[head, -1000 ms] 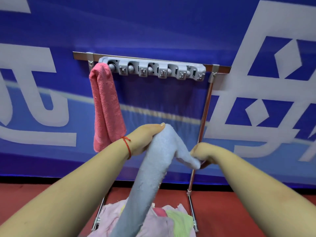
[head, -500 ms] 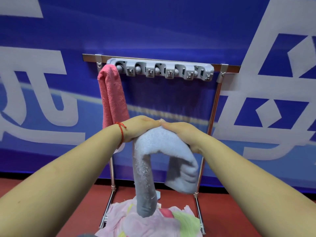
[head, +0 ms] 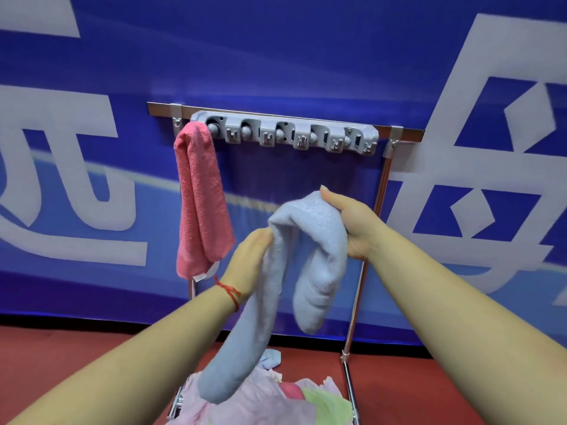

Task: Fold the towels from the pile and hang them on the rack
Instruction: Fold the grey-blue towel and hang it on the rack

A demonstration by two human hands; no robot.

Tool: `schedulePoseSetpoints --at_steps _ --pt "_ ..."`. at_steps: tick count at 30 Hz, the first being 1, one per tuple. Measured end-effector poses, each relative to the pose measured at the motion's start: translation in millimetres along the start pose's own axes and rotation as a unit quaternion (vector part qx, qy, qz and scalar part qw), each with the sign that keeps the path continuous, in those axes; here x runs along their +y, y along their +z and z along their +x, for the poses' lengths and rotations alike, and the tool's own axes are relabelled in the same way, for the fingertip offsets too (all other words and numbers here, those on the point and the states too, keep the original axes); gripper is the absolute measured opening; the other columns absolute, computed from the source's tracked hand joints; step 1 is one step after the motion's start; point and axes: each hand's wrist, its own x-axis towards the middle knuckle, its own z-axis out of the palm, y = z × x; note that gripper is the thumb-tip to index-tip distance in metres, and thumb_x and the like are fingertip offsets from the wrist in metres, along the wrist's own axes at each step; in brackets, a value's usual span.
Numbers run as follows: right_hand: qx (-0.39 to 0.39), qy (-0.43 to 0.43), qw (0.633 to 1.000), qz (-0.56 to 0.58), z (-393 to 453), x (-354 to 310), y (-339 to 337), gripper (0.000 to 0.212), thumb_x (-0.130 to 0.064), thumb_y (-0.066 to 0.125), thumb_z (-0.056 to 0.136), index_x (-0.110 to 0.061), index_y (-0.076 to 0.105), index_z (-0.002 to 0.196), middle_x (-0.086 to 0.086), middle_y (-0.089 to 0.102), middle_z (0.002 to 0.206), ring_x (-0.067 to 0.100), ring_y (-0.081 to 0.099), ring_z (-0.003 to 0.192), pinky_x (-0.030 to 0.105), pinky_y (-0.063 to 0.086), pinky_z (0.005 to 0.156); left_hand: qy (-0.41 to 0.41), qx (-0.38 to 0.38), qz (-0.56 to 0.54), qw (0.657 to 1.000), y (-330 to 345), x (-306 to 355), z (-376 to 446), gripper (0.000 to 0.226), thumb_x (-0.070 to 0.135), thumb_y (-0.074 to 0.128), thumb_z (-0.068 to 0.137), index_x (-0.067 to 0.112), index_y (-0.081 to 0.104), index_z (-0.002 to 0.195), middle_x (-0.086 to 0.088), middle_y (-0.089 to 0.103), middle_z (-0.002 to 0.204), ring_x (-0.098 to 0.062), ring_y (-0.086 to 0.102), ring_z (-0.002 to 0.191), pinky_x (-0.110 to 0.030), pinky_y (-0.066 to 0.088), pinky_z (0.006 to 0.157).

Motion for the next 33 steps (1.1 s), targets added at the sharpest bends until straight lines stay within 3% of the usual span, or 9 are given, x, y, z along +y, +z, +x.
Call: schedulePoseSetpoints --at_steps 4,9,14,20,22,25,28,31,33 --pt "0.01 0.009 1.0 0.014 -2.0 -4.0 -0.3 0.039 -0.038 0.044 0.096 -0.005 0.06 0.082 0.003 0.065 0.057 0.012 0.064 0.051 0.018 0.051 0.048 -0.019 0.04 -0.061 0.997 21.7 -0.9 -16.5 0.059 0.048 0.058 0.07 0.023 0.048 0.122 0.01 0.066 0.101 -0.002 0.061 0.093 -0.024 0.048 0.085" --pt "-0.009 0.024 0.998 0.056 -5.2 -1.1 4.4 0.045 -0.038 0.042 0.097 -0.002 0.062 0.077 0.005 0.064 0.056 0.014 0.064 0.05 0.019 0.051 0.047 -0.104 0.13 -0.034 0.985 41.2 13.4 -4.6 0.037 0.032 0.073 0.073 0.029 0.052 0.104 0.017 0.063 0.088 -0.001 0.06 0.083 -0.026 0.049 0.074" --pt "-0.004 -0.002 0.996 0.094 -8.3 -6.7 -4.2 0.048 -0.039 0.041 0.097 0.001 0.065 0.089 0.01 0.07 0.073 0.017 0.069 0.063 0.025 0.057 0.061 -0.091 0.192 -0.014 0.977 44.0 28.6 1.3 0.02 0.015 0.052 0.088 0.035 0.054 0.091 0.02 0.057 0.08 -0.006 0.055 0.077 -0.014 0.039 0.062" --pt "0.101 0.043 0.991 -0.071 -11.3 -0.2 -34.4 0.035 -0.032 0.05 0.095 -0.002 0.067 0.09 0.009 0.072 0.071 0.017 0.068 0.06 0.03 0.052 0.063 -0.018 0.139 0.128 0.982 5.7 35.6 20.4 0.055 0.025 0.033 0.07 0.02 0.065 0.114 0.001 0.067 0.114 -0.017 0.059 0.106 -0.017 0.037 0.084" --pt "0.154 0.076 0.966 -0.192 -10.1 14.9 -37.5 0.032 -0.032 0.054 0.093 -0.003 0.067 0.095 0.007 0.072 0.071 0.019 0.067 0.064 0.028 0.049 0.063 0.005 0.094 0.197 0.976 -2.3 48.8 29.6 0.057 0.026 0.032 0.067 0.019 0.067 0.111 -0.004 0.068 0.114 -0.023 0.06 0.109 -0.021 0.04 0.087" --pt "0.189 0.095 0.906 -0.367 -6.0 37.3 -31.5 0.042 -0.04 0.055 0.091 -0.003 0.064 0.109 0.006 0.068 0.097 0.023 0.062 0.09 0.03 0.045 0.078 0.008 0.026 0.274 0.961 -5.2 67.7 40.3 0.048 0.022 0.038 0.071 0.017 0.068 0.108 -0.01 0.069 0.108 -0.029 0.061 0.105 -0.034 0.047 0.09" --pt "0.149 0.023 0.908 -0.392 -3.1 44.6 -14.0 0.033 -0.037 0.054 0.081 -0.02 0.059 0.109 -0.002 0.058 0.114 0.018 0.054 0.109 0.037 0.042 0.098 0.032 0.001 0.347 0.937 -5.5 76.9 48.0 0.039 0.008 0.044 0.08 0.018 0.064 0.112 -0.009 0.068 0.11 -0.029 0.06 0.105 -0.035 0.047 0.086" --pt "0.086 -0.069 0.944 -0.312 1.6 50.3 8.0 0.058 -0.031 0.059 0.072 -0.031 0.044 0.127 -0.012 0.049 0.131 0.009 0.046 0.121 0.027 0.039 0.096 0.054 -0.022 0.422 0.905 -5.0 84.0 52.0 0.038 0.009 0.044 0.082 0.017 0.059 0.117 -0.011 0.066 0.113 -0.031 0.059 0.105 -0.037 0.047 0.085" --pt "0.109 -0.156 0.917 -0.352 2.9 53.4 22.9 0.073 -0.021 0.061 0.082 -0.03 0.025 0.145 -0.015 0.037 0.139 0.004 0.036 0.129 0.022 0.034 0.096 0.067 -0.033 0.474 0.877 -4.3 88.0 52.9 0.032 0.017 0.045 0.086 0.014 0.057 0.116 -0.01 0.065 0.111 -0.031 0.059 0.103 -0.037 0.046 0.083"
